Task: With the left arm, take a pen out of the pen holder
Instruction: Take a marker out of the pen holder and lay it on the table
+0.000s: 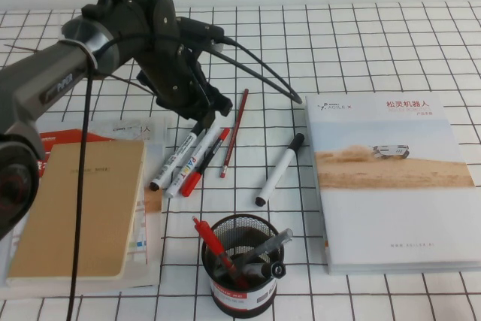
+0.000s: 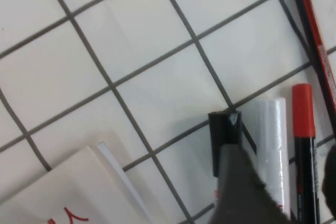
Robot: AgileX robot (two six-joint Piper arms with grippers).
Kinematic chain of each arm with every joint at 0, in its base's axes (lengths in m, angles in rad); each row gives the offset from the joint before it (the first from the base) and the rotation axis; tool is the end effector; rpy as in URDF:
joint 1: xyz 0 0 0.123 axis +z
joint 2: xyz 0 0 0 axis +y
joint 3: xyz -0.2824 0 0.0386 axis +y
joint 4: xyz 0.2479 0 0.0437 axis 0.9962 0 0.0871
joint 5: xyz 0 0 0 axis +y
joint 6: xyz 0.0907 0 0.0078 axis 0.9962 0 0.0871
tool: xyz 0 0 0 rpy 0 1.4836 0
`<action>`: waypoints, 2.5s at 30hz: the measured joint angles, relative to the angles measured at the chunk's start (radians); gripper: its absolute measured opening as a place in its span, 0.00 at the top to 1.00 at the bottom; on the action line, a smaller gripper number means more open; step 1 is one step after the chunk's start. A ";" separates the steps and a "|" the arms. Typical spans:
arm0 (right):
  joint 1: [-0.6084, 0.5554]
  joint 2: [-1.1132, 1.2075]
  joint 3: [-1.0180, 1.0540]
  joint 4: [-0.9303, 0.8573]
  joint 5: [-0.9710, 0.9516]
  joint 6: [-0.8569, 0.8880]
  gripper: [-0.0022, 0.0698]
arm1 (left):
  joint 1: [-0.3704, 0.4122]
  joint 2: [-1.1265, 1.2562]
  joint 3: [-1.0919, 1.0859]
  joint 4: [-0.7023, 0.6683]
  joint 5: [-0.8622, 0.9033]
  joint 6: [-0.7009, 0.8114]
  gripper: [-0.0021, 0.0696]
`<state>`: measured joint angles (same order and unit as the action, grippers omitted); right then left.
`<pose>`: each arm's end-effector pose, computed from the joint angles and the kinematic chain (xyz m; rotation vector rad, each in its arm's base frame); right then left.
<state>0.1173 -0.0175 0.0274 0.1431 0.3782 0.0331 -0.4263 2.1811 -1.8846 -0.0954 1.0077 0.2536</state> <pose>0.0512 0.0109 0.1711 0.0093 1.8749 0.2447 0.4293 -0.2030 0.2166 0.8828 2.6490 -0.1680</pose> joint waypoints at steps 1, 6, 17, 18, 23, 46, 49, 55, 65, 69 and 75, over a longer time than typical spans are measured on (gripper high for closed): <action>0.000 0.000 0.000 0.000 0.000 0.000 0.99 | 0.003 0.000 0.000 -0.002 -0.002 0.000 0.55; 0.000 0.000 0.000 0.000 0.000 0.000 0.99 | 0.005 -0.029 0.017 -0.008 -0.026 0.000 0.47; 0.000 0.000 0.000 0.000 0.000 0.000 0.99 | 0.005 -0.550 0.538 -0.014 -0.413 0.002 0.92; 0.000 0.000 0.000 0.000 0.000 0.000 0.99 | 0.005 -0.617 0.605 -0.014 -0.441 0.002 0.94; 0.000 0.000 0.000 0.000 0.000 0.000 0.99 | 0.005 -0.880 0.828 -0.014 -0.536 -0.001 0.97; 0.000 0.000 0.000 0.000 0.000 0.000 0.99 | 0.005 -1.554 1.304 0.130 -0.561 -0.173 0.97; 0.000 0.000 0.000 0.000 0.000 0.000 0.99 | 0.005 -1.555 1.325 0.154 -0.625 -0.199 0.97; 0.000 0.000 0.000 0.000 0.000 0.000 0.99 | 0.013 -1.589 1.467 0.211 -0.860 -0.254 0.97; 0.000 0.000 0.000 0.000 0.000 0.000 0.99 | 0.210 -1.973 1.707 0.226 -0.930 -0.254 0.97; 0.000 0.000 0.000 0.000 0.000 0.000 0.99 | 0.286 -2.098 1.778 0.179 -0.932 -0.254 0.97; 0.000 0.000 0.000 0.000 0.000 0.000 0.99 | 0.392 -2.184 1.878 0.116 -0.940 -0.254 0.97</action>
<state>0.1173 -0.0175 0.0274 0.1431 0.3782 0.0331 -0.0346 -0.0029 -0.0070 0.0203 0.0678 0.0000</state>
